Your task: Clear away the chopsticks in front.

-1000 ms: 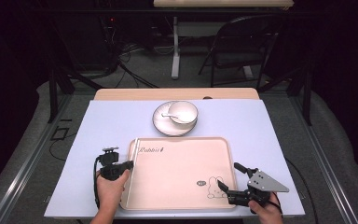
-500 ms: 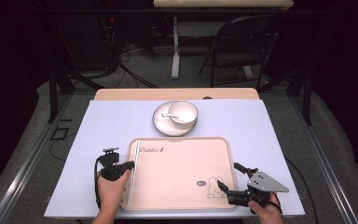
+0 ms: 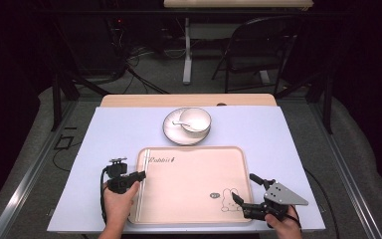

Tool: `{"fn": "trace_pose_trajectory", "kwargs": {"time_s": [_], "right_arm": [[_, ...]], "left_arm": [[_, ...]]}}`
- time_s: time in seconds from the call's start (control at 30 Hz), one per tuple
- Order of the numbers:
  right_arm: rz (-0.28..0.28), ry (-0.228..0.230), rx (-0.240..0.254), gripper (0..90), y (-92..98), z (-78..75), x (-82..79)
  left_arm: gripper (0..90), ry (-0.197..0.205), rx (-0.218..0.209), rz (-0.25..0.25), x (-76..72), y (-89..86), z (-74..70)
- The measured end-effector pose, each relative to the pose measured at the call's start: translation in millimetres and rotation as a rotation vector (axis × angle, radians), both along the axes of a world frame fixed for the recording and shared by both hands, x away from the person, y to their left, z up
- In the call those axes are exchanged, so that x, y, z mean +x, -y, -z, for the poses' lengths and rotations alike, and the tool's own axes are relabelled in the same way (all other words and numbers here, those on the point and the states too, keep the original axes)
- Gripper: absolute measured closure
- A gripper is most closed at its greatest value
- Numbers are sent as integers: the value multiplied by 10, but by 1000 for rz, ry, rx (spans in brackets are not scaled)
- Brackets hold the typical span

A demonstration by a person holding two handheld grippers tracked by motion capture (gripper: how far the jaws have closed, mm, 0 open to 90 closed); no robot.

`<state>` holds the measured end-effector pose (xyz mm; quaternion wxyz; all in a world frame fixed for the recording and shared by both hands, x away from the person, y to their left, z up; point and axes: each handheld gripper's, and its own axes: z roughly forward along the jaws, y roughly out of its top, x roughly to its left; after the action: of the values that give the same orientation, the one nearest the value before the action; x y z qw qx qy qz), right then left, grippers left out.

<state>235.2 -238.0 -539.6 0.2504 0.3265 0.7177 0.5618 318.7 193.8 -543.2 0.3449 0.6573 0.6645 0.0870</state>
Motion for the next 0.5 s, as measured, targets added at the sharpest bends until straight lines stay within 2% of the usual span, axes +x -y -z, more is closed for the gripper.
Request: {"fn": "trace_pose_trajectory", "kwargs": {"time_s": [0.03, 0.13, 0.3, 0.37, 0.5], "right_arm": [[-1, 1, -1, 143, 0, 0, 1], [0, 0, 1, 143, 0, -1, -1], [0, -1, 0, 143, 2, 0, -1], [0, -1, -1, 143, 1, 0, -1], [1, 1, -2, 143, 1, -1, -2]], "left_arm": [[605, 14, 23, 9, -14, 22, -21], [575, 34, 45, 14, -35, 34, -50], [460, 60, 30, 22, -64, 27, -92], [426, 80, 55, 18, -73, 29, -102], [393, 89, 58, 23, -71, 9, -102]]}}
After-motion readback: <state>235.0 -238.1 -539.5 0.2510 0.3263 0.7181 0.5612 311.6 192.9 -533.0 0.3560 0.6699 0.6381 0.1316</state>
